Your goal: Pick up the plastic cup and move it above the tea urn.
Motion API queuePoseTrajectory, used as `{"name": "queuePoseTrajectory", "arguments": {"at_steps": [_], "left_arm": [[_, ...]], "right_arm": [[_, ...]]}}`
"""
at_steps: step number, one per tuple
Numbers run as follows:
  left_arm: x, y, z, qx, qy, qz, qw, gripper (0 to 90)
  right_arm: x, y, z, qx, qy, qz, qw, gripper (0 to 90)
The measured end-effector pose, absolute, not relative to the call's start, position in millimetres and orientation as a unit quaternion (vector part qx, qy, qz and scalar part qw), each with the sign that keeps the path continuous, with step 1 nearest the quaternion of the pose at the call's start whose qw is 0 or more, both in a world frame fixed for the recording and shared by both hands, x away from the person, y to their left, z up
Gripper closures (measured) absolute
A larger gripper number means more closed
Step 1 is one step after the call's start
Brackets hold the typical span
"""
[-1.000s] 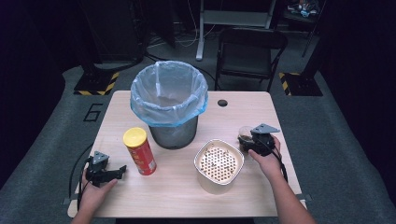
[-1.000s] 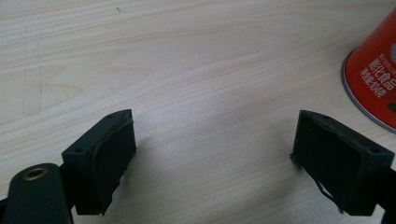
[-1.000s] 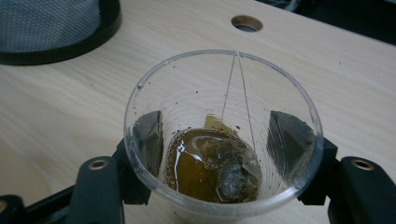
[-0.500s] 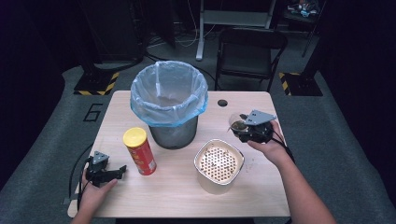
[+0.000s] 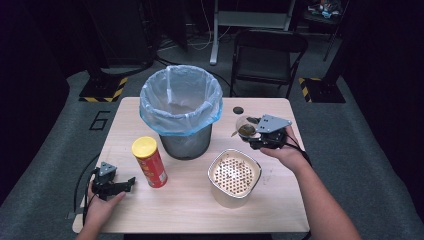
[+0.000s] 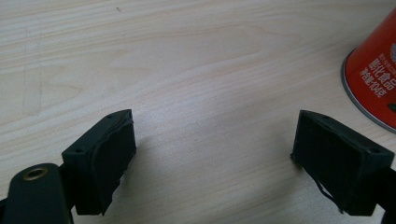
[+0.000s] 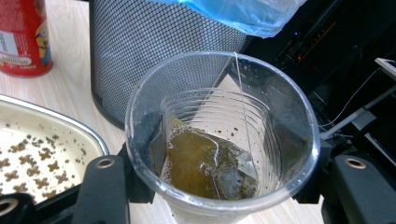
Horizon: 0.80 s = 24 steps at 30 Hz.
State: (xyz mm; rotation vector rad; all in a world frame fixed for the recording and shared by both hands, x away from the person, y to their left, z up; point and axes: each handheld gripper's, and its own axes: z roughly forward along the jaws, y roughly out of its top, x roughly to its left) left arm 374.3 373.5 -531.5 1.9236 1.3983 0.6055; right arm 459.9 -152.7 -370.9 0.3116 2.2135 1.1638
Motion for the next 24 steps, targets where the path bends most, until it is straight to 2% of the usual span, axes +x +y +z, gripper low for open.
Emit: {"name": "queuePoseTrajectory", "arguments": {"at_steps": [4, 13, 24], "left_arm": [[374.2, 373.7, -531.3, 0.739, 0.536, 0.231, 0.337, 12.8], [374.2, 373.4, -531.6, 0.737, 0.537, 0.232, 0.337, 12.8], [374.2, 373.6, -531.5, 0.738, 0.537, 0.231, 0.337, 12.8]], "right_arm": [[457.2, -151.7, -372.1, 0.092, 0.841, 0.435, 0.307, 39.4], [444.6, -148.2, -373.0, 0.034, 0.830, 0.435, 0.347, 39.5], [436.1, -139.3, -379.7, -0.008, 0.839, 0.395, 0.374, 39.5]]}}
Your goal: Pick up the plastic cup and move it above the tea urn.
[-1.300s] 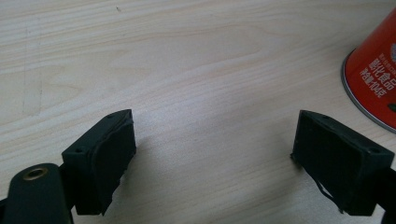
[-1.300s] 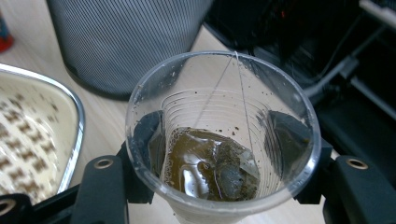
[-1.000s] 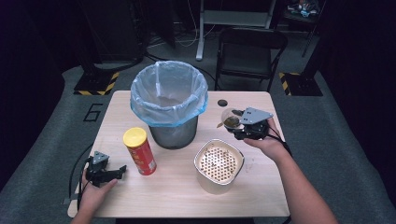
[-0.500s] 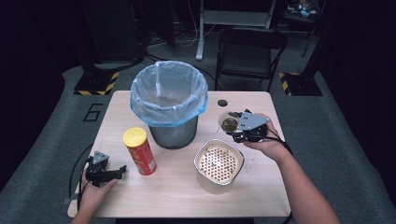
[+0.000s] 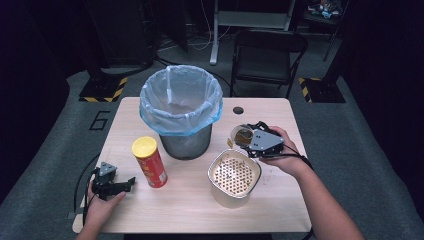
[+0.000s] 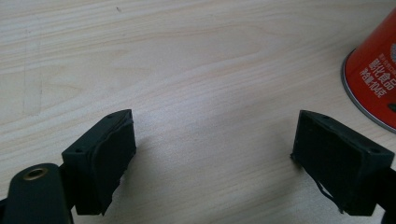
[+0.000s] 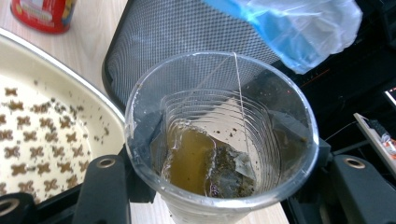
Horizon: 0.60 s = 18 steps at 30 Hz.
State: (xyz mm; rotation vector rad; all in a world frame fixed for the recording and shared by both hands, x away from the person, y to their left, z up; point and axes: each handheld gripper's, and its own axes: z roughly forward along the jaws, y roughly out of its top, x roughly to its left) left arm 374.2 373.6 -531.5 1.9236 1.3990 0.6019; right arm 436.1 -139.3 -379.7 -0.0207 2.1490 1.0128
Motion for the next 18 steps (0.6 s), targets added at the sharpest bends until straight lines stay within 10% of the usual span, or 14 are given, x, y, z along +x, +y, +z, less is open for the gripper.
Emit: {"name": "queuePoseTrajectory", "arguments": {"at_steps": [18], "left_arm": [[374.3, 373.7, -531.5, 0.739, 0.536, 0.234, 0.336, 12.8]], "right_arm": [[430.0, -143.4, -395.3, -0.036, 0.844, 0.365, 0.391, 39.4]]}}
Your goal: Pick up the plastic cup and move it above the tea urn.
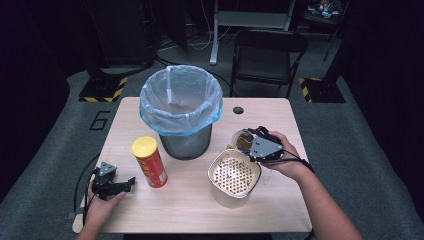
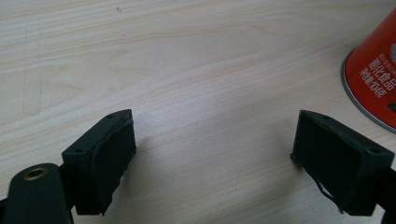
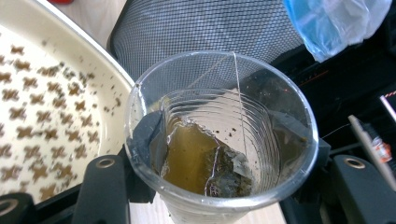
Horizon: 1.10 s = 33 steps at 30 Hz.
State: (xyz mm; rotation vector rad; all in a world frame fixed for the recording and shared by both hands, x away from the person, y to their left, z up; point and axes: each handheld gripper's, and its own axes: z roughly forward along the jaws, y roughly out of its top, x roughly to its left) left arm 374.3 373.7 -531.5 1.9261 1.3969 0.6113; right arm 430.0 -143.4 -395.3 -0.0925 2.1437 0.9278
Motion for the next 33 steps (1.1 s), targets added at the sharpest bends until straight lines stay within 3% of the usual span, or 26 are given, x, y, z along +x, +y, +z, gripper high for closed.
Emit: {"name": "queuePoseTrajectory", "arguments": {"at_steps": [9, 17, 26, 33], "left_arm": [[374.1, 373.6, -531.5, 0.740, 0.533, 0.236, 0.336, 12.9], [374.1, 373.5, -531.8, 0.739, 0.533, 0.237, 0.337, 12.9], [373.8, 373.0, -531.9, 0.740, 0.532, 0.235, 0.339, 12.9], [373.8, 373.0, -531.9, 0.740, 0.532, 0.234, 0.339, 12.9]], "right_arm": [[404.4, -131.2, -398.3, -0.134, 0.837, 0.281, 0.450, 39.5], [370.6, -103.4, -407.2, -0.292, 0.767, 0.084, 0.565, 39.5], [360.1, -88.5, -416.1, -0.374, 0.719, -0.051, 0.583, 39.2], [357.9, -89.1, -409.5, -0.366, 0.722, -0.056, 0.585, 38.8]]}}
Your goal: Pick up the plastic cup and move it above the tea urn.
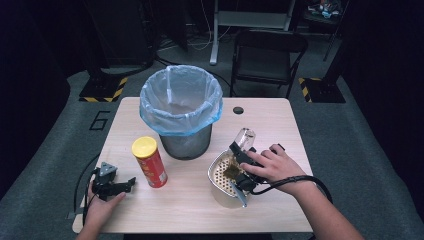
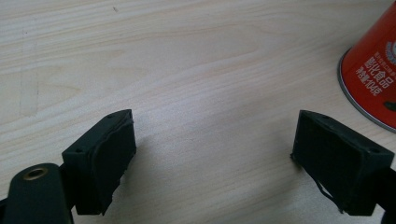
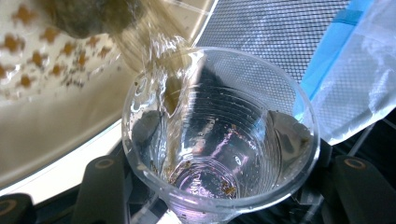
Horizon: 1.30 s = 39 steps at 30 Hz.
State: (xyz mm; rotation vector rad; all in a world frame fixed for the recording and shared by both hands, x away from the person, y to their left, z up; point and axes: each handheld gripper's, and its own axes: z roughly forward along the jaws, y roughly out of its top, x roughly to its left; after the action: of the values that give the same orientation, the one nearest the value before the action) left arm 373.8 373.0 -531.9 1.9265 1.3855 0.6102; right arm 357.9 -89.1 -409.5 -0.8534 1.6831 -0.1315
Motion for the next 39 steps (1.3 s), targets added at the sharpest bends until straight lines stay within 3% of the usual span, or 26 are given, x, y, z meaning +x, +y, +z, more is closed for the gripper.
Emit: {"name": "queuePoseTrajectory", "arguments": {"at_steps": [39], "left_arm": [[373.5, 372.9, -531.9, 0.740, 0.531, 0.234, 0.339, 12.9]], "right_arm": [[349.5, -84.7, -403.2, -0.399, 0.708, -0.049, 0.580, 38.4]]}}
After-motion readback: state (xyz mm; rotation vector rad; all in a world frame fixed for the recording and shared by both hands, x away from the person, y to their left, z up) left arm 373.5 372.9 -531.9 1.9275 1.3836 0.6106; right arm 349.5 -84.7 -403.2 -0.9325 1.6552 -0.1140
